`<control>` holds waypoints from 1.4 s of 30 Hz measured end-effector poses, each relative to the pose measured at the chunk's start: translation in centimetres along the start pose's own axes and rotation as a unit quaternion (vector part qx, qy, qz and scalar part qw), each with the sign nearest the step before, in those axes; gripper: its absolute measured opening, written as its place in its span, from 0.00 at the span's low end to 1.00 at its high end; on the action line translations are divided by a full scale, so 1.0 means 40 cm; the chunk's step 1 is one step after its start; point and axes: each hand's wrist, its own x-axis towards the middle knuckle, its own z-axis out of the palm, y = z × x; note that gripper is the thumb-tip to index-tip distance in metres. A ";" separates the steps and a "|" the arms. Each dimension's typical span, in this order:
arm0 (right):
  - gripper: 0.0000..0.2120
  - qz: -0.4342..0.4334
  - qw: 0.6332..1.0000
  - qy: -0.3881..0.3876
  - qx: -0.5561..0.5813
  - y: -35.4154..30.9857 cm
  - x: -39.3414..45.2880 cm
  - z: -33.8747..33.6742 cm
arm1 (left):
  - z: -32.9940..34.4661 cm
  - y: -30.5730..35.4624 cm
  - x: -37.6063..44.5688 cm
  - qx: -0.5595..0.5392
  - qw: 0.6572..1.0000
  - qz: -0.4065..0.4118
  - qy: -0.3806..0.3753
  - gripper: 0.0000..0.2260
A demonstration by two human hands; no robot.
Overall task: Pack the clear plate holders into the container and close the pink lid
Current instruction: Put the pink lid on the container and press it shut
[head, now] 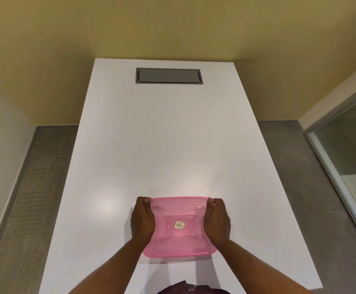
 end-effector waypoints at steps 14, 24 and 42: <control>0.13 0.066 0.986 -0.037 0.146 0.013 0.044 0.002 | 0.013 -0.008 0.018 0.012 1.000 0.019 0.018 0.10; 0.15 0.126 0.977 -0.109 0.136 -0.004 0.063 -0.051 | 0.006 -0.007 0.013 -0.008 1.000 0.011 0.004 0.11; 0.71 -0.370 0.819 -0.261 -0.353 -0.002 -0.042 -0.125 | -0.149 -0.003 -0.030 0.406 0.790 0.367 -0.274 0.64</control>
